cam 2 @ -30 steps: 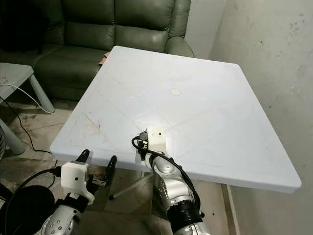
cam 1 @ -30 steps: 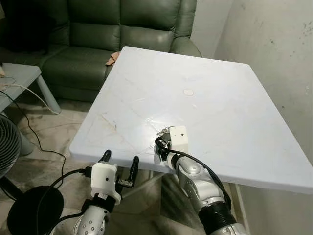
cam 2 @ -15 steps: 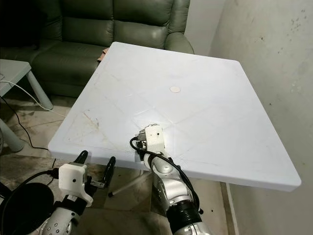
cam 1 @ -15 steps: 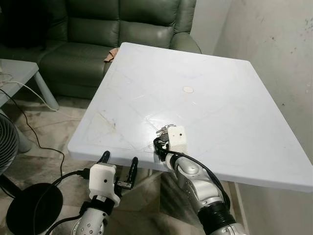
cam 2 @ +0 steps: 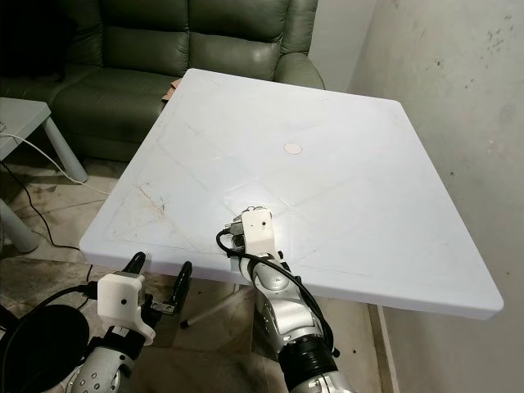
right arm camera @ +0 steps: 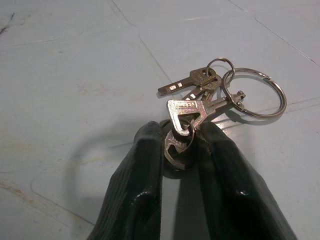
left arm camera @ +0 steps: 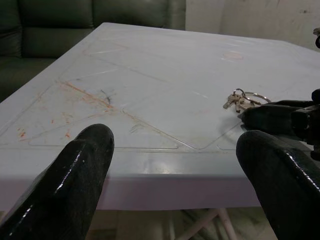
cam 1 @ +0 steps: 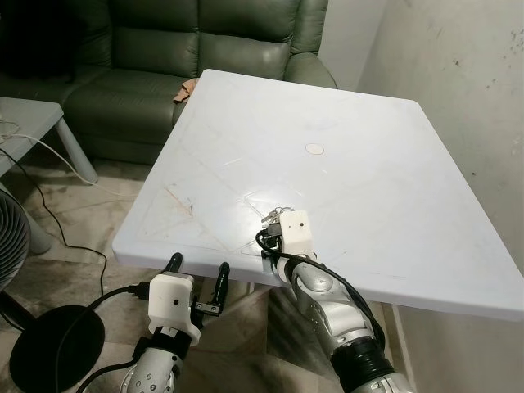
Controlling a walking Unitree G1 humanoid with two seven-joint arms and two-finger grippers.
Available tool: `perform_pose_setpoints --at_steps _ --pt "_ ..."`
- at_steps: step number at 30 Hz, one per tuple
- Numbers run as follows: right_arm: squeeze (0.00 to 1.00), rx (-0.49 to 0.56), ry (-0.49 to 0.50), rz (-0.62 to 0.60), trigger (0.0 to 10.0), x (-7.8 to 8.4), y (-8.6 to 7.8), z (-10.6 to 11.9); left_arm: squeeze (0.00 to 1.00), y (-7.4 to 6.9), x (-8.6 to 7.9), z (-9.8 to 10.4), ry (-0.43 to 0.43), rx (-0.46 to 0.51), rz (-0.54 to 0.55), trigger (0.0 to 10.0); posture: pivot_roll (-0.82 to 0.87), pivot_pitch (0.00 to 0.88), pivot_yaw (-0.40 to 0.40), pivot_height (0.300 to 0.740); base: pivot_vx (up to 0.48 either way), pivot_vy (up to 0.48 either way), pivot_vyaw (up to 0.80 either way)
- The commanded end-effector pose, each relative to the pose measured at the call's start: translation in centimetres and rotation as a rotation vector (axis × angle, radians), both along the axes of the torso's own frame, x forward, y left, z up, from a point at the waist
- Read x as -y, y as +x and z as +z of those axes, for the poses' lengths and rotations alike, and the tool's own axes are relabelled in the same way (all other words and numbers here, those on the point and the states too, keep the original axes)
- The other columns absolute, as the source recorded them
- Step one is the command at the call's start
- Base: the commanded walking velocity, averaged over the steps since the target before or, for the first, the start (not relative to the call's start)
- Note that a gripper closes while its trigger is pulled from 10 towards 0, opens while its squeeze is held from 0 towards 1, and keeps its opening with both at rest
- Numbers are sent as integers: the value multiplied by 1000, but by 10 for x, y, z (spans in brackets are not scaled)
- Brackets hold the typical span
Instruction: Hang keys on a hook
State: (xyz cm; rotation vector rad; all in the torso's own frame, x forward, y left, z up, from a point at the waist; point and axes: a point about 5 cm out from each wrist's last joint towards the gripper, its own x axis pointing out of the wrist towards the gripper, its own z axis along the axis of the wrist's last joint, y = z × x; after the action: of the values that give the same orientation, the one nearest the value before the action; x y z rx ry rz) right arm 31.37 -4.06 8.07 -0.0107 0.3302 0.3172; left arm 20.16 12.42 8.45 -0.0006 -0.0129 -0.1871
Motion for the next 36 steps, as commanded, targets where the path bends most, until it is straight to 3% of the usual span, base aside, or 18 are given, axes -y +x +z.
perform_pose_setpoints --at_steps 1,21,27,31,36 --pt "0 21 13 11 0 -6 2 7 0 0 1 1 9 2 -2 10000 26 51 -101 740 0 0 0" --pt "0 69 15 7 0 -7 4 12 0 1 2 1 11 3 -1 10000 27 46 -104 740 0 0 0" --pt "0 82 102 -13 0 -4 6 19 0 2 2 1 12 4 6 10000 26 46 -105 740 0 0 0" --pt "0 135 201 -69 0 7 13 33 0 5 1 2 9 9 14 10000 23 43 -104 740 0 0 0" --pt "0 292 134 -139 0 27 26 59 0 10 0 3 7 16 27 10000 18 38 -100 740 0 0 0"
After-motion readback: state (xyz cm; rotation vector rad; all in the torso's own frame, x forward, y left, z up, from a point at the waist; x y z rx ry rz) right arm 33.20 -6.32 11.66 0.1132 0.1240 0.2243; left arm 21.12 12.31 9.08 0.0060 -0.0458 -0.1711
